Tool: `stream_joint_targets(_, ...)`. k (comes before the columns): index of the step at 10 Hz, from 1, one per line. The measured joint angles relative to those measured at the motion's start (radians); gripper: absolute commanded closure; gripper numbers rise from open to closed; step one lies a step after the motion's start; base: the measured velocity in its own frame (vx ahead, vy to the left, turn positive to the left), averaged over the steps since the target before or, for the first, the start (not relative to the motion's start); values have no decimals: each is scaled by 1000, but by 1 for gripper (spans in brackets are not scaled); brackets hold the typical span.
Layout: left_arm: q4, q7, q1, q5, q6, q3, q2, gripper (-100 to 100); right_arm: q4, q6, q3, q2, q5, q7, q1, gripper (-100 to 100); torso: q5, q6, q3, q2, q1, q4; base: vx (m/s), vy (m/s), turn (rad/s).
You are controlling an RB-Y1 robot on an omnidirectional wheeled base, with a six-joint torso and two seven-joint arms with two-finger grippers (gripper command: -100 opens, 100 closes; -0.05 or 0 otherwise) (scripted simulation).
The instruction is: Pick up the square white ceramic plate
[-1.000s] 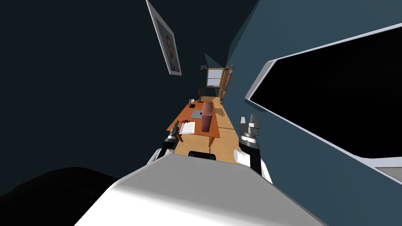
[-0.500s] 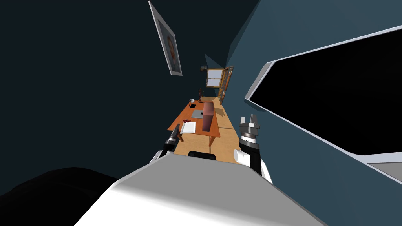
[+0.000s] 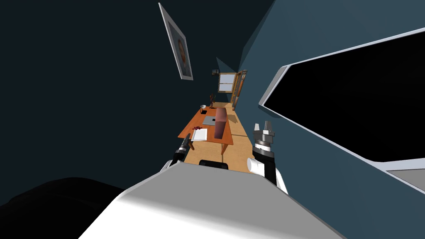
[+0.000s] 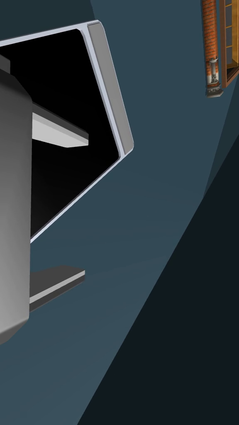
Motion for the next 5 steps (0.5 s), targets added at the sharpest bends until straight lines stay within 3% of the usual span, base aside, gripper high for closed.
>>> stream_joint_targets(5, 137, -5, -16, 6, -12, 0, -1, -100, 0, 0, 0, 0, 0, 0, 0, 0, 0, 0, 0, -1, -1, 0, 6, 9, 1)
